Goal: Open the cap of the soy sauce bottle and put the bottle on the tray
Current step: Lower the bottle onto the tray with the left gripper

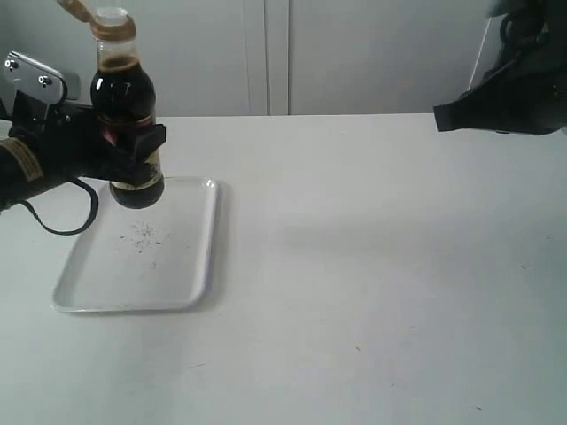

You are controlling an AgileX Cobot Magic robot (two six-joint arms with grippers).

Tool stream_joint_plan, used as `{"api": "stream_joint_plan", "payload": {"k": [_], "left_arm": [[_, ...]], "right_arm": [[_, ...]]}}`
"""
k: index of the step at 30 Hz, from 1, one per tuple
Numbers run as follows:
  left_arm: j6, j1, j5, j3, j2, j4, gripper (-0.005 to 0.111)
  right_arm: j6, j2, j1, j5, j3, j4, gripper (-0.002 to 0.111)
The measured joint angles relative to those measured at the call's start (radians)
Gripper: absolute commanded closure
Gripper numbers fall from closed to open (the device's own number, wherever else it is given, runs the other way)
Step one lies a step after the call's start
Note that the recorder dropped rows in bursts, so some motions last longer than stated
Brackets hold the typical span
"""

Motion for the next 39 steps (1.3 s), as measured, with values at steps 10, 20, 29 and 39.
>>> {"api": "stream_joint_plan", "payload": {"k": [10, 20, 29, 39], "left_arm": [[0.037, 0.001, -0.049, 0.048, 0.016, -0.112, 0.107], [0.056, 0.001, -0.162, 0.048, 0.118, -0.16, 0.107], [0.1, 0.001, -0.173, 0.048, 0.201, -0.203, 0.107], [0.128, 0.001, -0.188, 0.048, 0.252, -0.256, 0.107]], "right_arm": [[-0.017, 0.0, 0.067, 0.005, 0.0, 0.0, 0.108], [-0.019, 0.0, 0.071, 0.012, 0.0, 0.0, 0.108], [-0.019, 0.0, 0.071, 0.014, 0.0, 0.0, 0.108], [-0.019, 0.0, 0.071, 0.019, 0.0, 0.0, 0.108]]}}
